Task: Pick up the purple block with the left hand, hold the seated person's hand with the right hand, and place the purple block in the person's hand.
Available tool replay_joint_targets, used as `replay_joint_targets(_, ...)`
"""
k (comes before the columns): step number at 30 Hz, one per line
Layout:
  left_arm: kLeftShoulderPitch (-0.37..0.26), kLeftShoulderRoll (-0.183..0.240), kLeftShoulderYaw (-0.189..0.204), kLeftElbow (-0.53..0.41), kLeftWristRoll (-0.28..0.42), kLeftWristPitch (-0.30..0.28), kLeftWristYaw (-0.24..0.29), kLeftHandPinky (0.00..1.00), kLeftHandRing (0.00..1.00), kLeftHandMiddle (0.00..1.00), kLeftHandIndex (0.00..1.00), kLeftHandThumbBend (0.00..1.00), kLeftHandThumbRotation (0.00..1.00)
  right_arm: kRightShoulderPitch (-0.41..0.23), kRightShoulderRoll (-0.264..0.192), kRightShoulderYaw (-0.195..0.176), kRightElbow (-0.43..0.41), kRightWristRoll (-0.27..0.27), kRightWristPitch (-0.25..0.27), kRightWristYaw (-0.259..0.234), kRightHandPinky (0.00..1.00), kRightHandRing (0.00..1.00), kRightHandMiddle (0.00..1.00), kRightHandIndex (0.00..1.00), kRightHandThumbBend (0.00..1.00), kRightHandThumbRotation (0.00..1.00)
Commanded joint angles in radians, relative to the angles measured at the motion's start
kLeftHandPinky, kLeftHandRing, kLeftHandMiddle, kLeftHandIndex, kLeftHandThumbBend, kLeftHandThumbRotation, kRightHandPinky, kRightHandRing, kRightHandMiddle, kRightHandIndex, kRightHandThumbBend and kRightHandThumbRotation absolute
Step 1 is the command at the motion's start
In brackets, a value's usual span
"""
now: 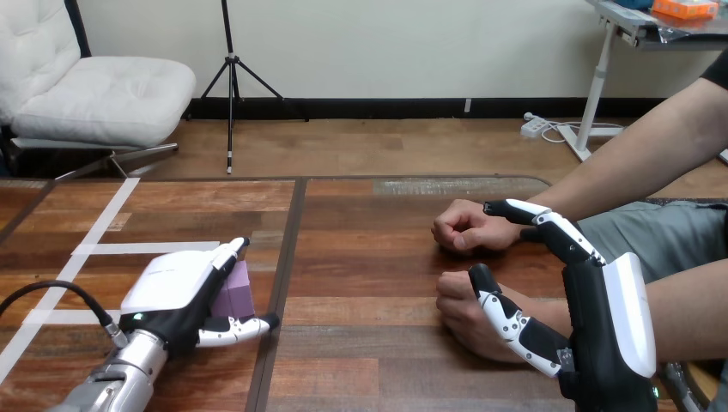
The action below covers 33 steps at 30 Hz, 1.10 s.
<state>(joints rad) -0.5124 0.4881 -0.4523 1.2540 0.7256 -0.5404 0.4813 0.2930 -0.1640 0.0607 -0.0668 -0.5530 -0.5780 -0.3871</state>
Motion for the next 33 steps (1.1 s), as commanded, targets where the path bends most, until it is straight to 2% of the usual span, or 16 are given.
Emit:
replay_joint_targets(1,-0.057,-0.023,0.028,0.006,-0.032,-0.003,0.053,0.76,0.83,0.87,0.90,0.60,0.53,-0.040,-0.015,-0.017,-0.013,0.003,-0.020,-0.005,0.70,0.76,0.75,0.71,0.37,0.09)
replay_joint_targets(8,-0.060,-0.042,0.036,0.020,-0.054,0.017,0.090,0.69,0.76,0.82,0.85,0.57,0.40,-0.040,-0.017,-0.019,-0.016,0.007,-0.017,0.001,0.71,0.76,0.75,0.71,0.37,0.10)
replay_joint_targets(9,-0.061,-0.044,0.037,0.021,-0.056,0.019,0.095,0.66,0.74,0.80,0.83,0.56,0.35,-0.040,-0.017,-0.019,-0.016,0.008,-0.018,0.001,0.71,0.77,0.75,0.71,0.37,0.10)
replay_joint_targets(13,-0.063,-0.053,0.042,0.029,-0.063,0.025,0.115,0.62,0.70,0.76,0.80,0.55,0.28,-0.040,-0.019,-0.020,-0.016,0.008,-0.018,0.003,0.71,0.77,0.76,0.71,0.36,0.11)
replay_joint_targets(17,-0.069,-0.068,0.056,0.041,-0.082,0.047,0.117,0.56,0.64,0.71,0.75,0.54,0.21,-0.040,-0.018,-0.021,-0.016,0.011,-0.017,0.005,0.72,0.77,0.75,0.71,0.36,0.12)
replay_joint_targets(18,-0.070,-0.071,0.059,0.044,-0.085,0.052,0.119,0.53,0.60,0.67,0.71,0.54,0.18,-0.039,-0.018,-0.021,-0.017,0.012,-0.016,0.006,0.72,0.77,0.76,0.72,0.36,0.13)
replay_joint_targets(24,-0.080,-0.087,0.069,0.061,-0.093,0.090,0.122,0.47,0.53,0.60,0.63,0.52,0.13,-0.040,-0.018,-0.024,-0.017,0.010,-0.017,0.007,0.72,0.77,0.76,0.72,0.36,0.13)
replay_joint_targets(33,-0.094,-0.108,0.078,0.081,-0.113,0.152,0.095,0.45,0.50,0.56,0.56,0.53,0.04,-0.042,-0.021,-0.026,-0.008,0.007,-0.027,0.004,0.72,0.77,0.75,0.72,0.36,0.14)
